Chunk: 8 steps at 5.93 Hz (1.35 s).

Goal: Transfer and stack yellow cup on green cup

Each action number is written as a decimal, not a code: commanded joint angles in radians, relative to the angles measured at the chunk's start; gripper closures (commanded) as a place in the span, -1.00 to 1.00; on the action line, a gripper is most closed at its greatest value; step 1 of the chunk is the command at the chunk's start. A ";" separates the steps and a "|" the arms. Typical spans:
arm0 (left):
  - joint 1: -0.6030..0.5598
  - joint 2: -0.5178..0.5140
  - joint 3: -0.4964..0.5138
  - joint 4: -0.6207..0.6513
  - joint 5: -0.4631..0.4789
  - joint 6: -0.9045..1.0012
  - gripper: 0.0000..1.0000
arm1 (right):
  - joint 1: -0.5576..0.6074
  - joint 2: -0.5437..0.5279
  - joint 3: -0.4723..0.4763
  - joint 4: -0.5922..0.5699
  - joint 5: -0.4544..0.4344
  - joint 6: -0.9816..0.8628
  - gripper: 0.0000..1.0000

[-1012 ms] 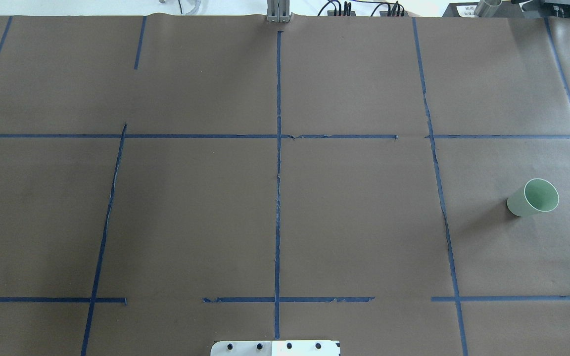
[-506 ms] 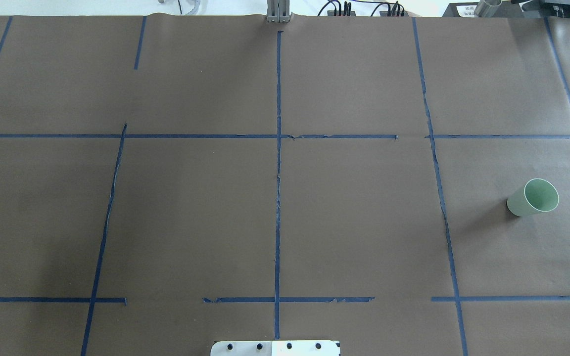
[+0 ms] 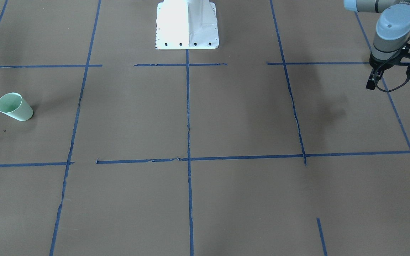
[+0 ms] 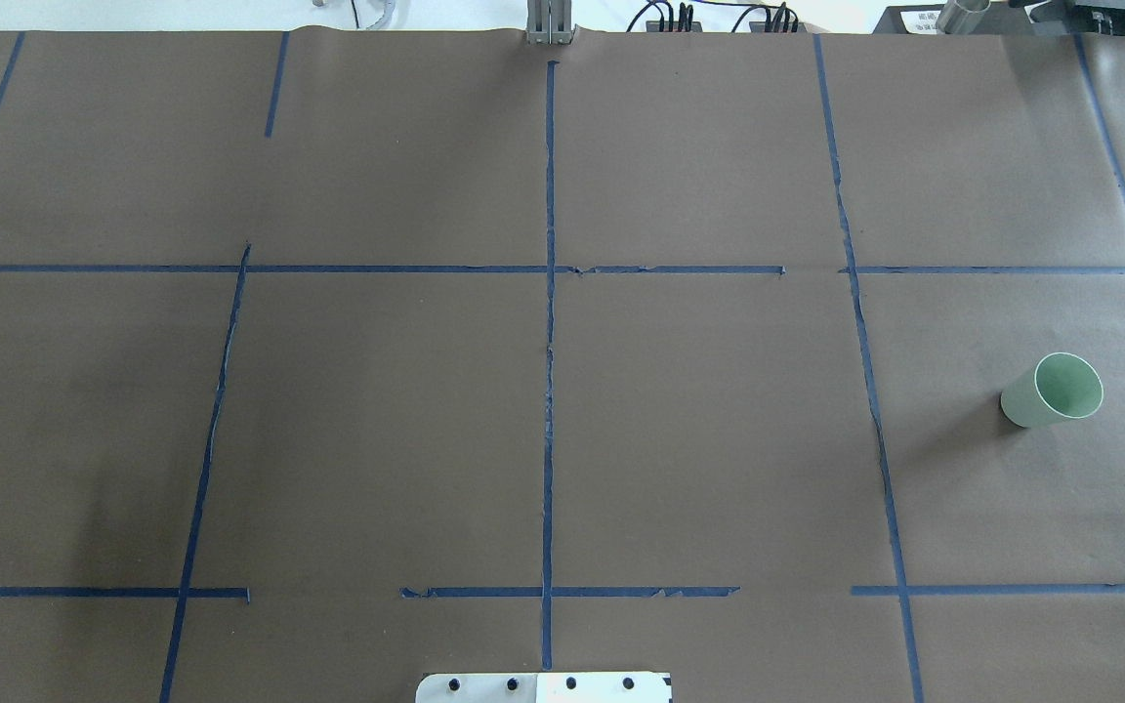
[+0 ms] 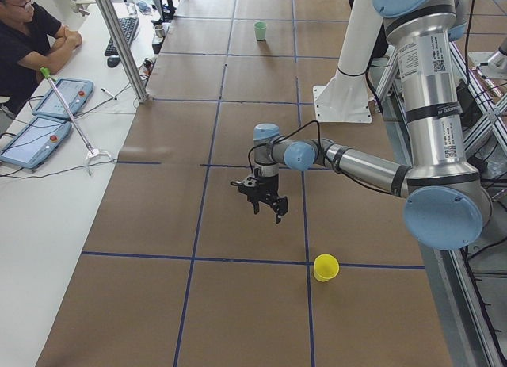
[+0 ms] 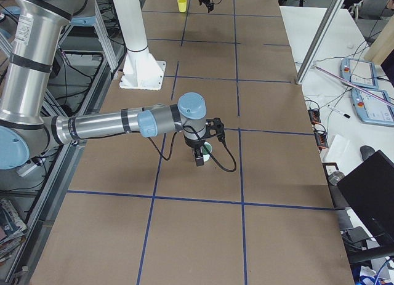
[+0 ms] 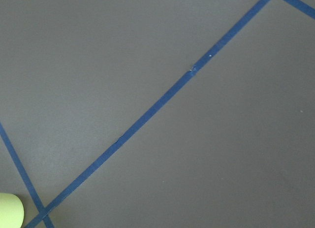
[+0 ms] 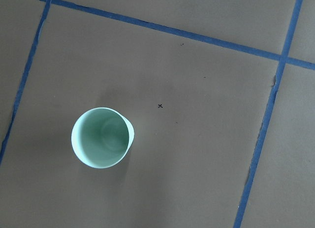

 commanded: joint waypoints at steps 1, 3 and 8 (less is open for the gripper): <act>0.156 -0.005 -0.061 0.300 0.102 -0.373 -1.00 | 0.002 -0.004 0.008 0.006 -0.001 0.000 -1.00; 0.195 -0.010 -0.056 0.493 0.100 -0.597 -1.00 | 0.002 -0.004 0.029 0.006 -0.001 0.000 -1.00; 0.240 -0.122 0.289 0.521 0.013 -0.788 -1.00 | 0.002 -0.002 0.046 0.004 0.000 -0.003 -1.00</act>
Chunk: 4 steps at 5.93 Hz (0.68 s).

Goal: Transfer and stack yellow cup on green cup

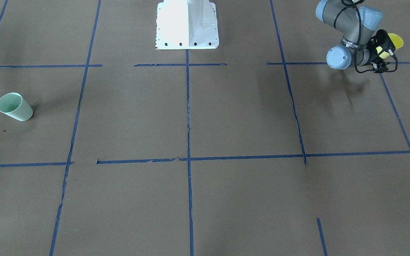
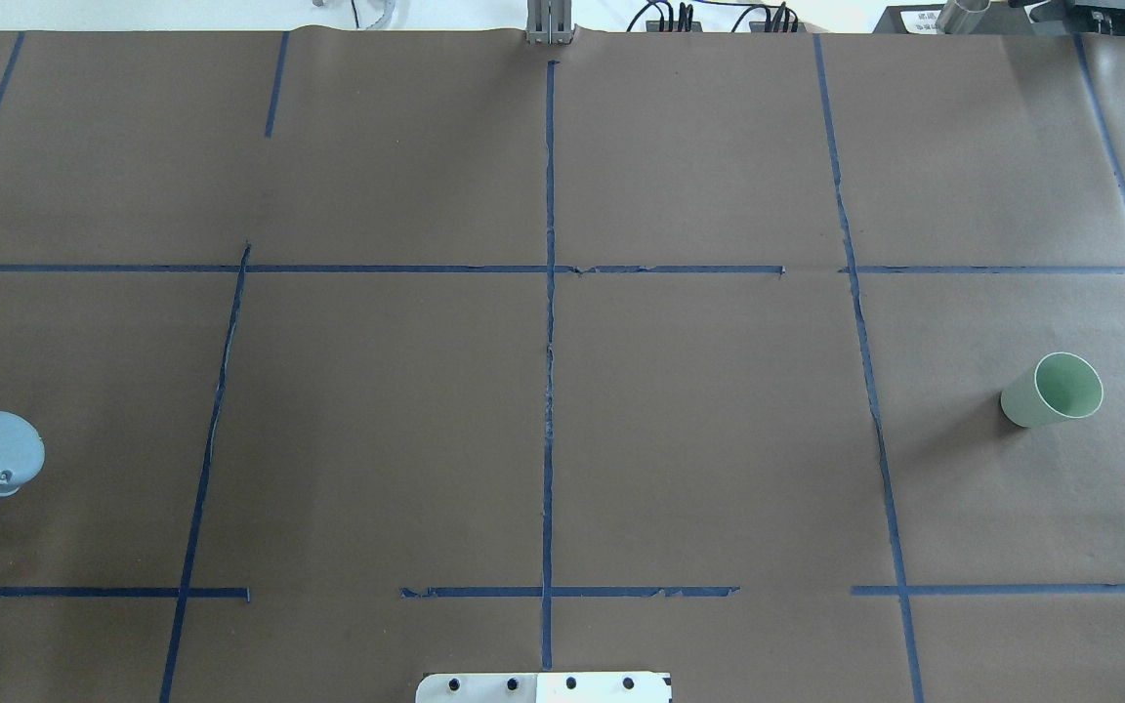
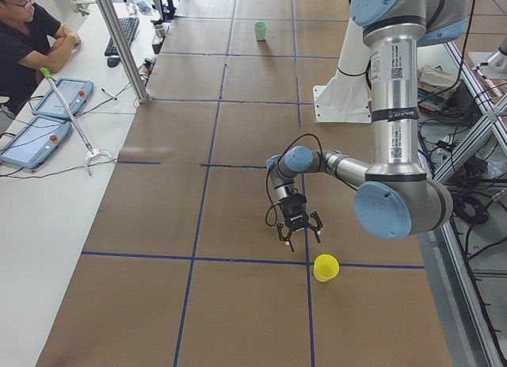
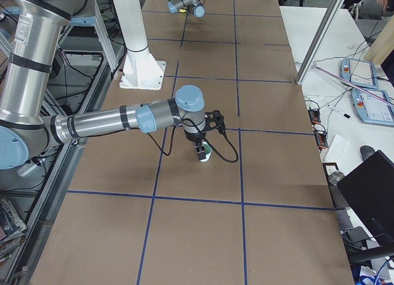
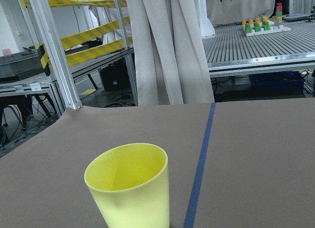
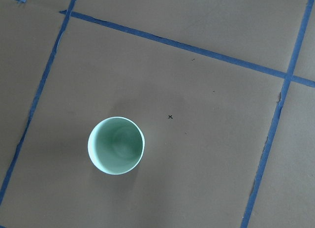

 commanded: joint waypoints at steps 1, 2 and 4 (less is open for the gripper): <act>0.001 0.000 0.049 0.000 -0.013 -0.054 -1.00 | 0.000 -0.001 0.010 -0.003 0.003 0.001 -1.00; 0.003 0.003 0.093 0.000 -0.055 -0.065 -1.00 | 0.000 0.002 0.015 -0.003 0.003 0.002 -1.00; 0.016 0.007 0.129 0.000 -0.082 -0.094 -1.00 | 0.000 0.001 0.024 -0.006 0.005 0.002 -1.00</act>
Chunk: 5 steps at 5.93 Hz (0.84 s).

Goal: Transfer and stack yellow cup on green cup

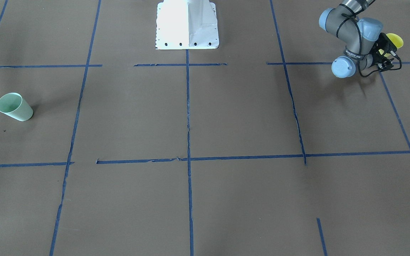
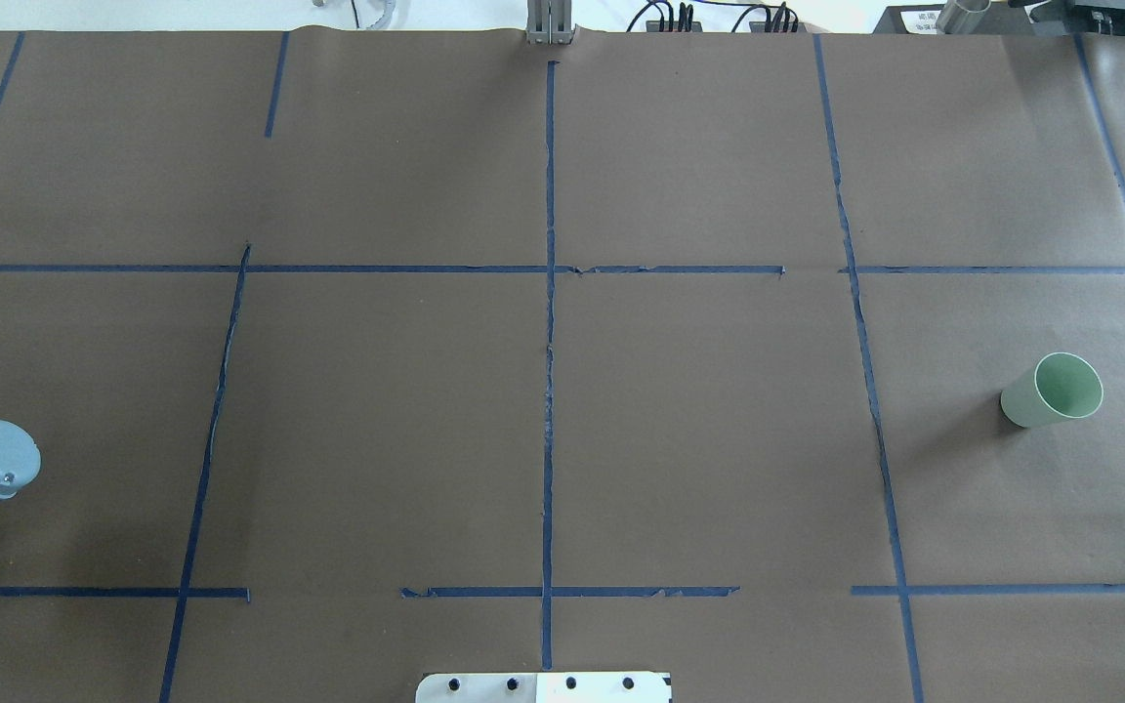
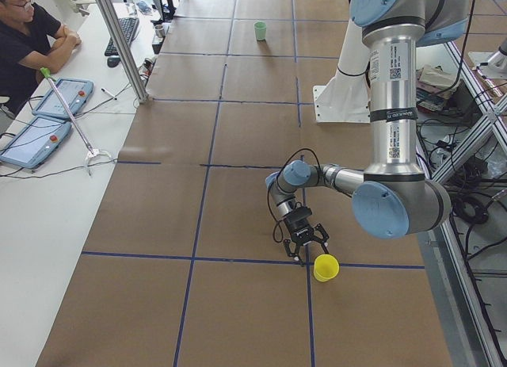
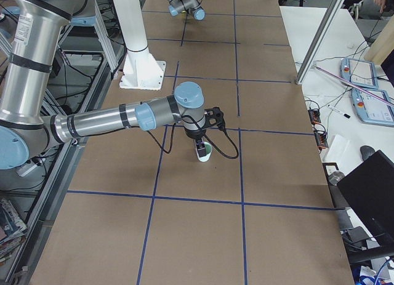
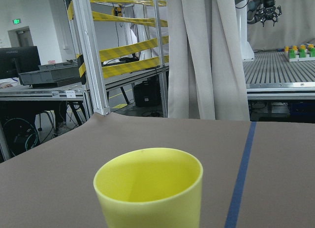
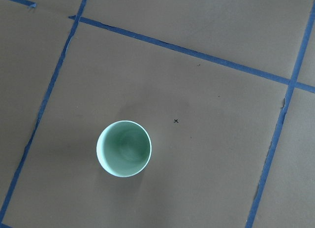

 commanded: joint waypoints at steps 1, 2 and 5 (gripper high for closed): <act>0.017 0.018 0.030 -0.001 -0.014 -0.052 -0.99 | 0.000 -0.002 0.011 -0.004 0.007 0.005 -1.00; 0.037 0.038 0.039 -0.011 -0.043 -0.056 -1.00 | 0.000 0.000 0.012 -0.004 0.007 0.005 -1.00; 0.061 0.043 0.113 -0.070 -0.054 -0.076 -0.98 | 0.000 -0.003 0.022 -0.007 0.010 0.006 -1.00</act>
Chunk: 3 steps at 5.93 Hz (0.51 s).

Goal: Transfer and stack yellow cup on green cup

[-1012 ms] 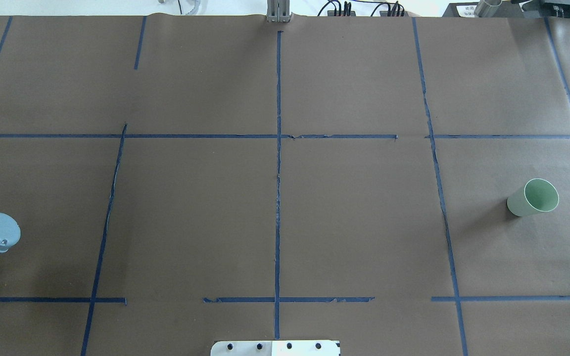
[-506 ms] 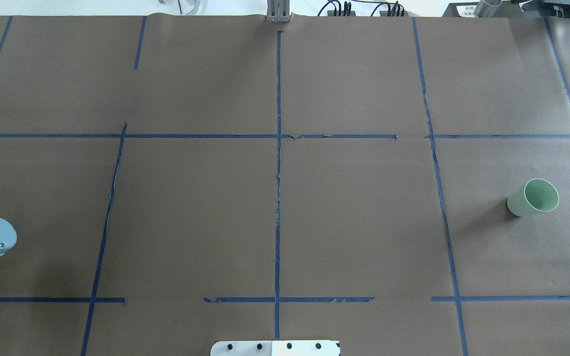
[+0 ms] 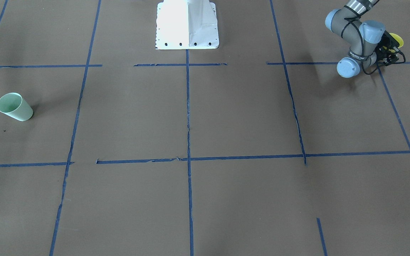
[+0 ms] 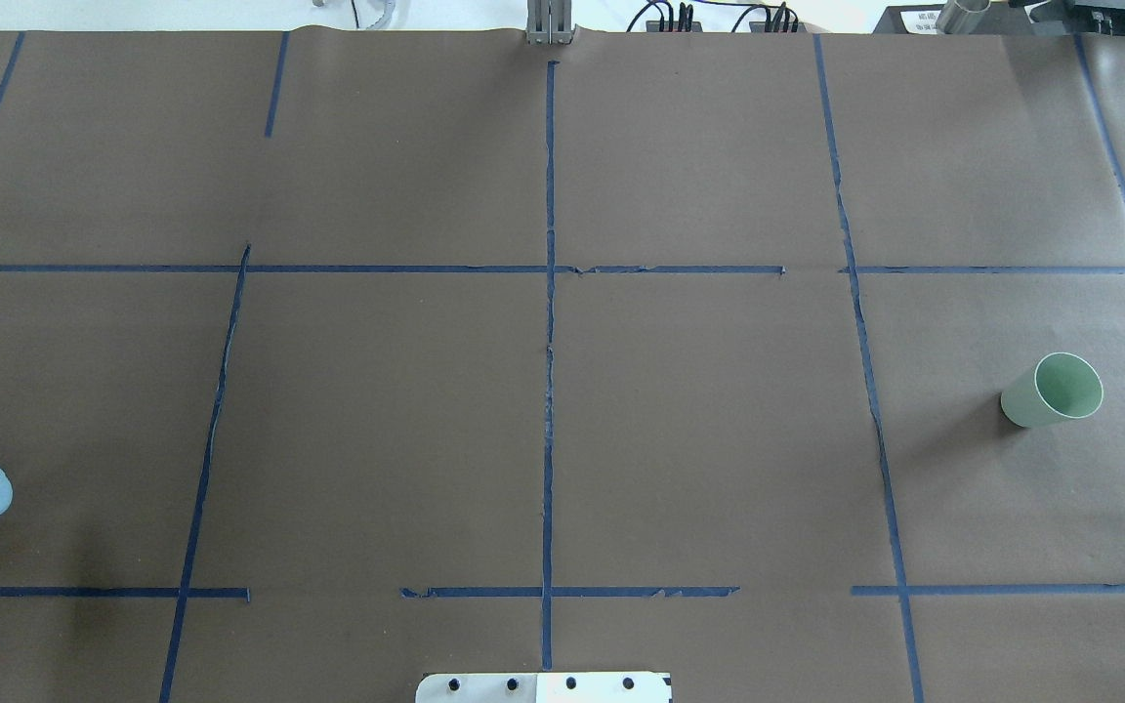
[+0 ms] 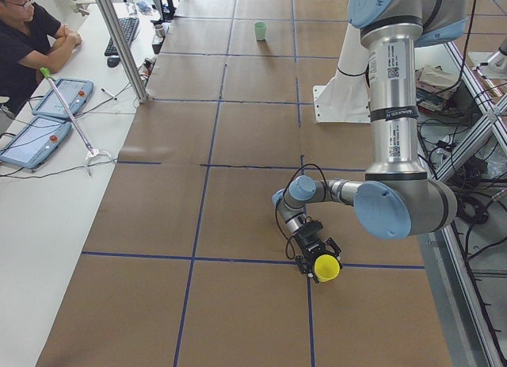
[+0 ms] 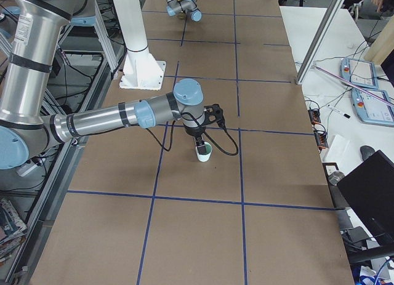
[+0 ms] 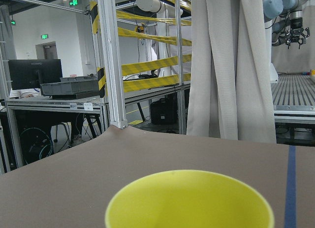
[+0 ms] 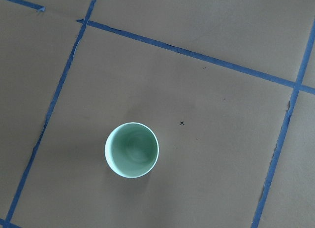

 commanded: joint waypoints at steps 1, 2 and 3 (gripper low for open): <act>0.011 0.003 0.030 -0.018 -0.001 -0.008 -0.93 | 0.000 -0.003 0.007 -0.002 0.001 0.001 -1.00; 0.011 0.003 0.039 -0.025 0.001 -0.008 -0.56 | 0.000 -0.003 0.007 -0.002 0.001 0.001 -1.00; 0.014 0.015 0.039 -0.025 0.003 -0.008 0.39 | 0.000 -0.003 0.007 -0.002 0.003 0.001 -1.00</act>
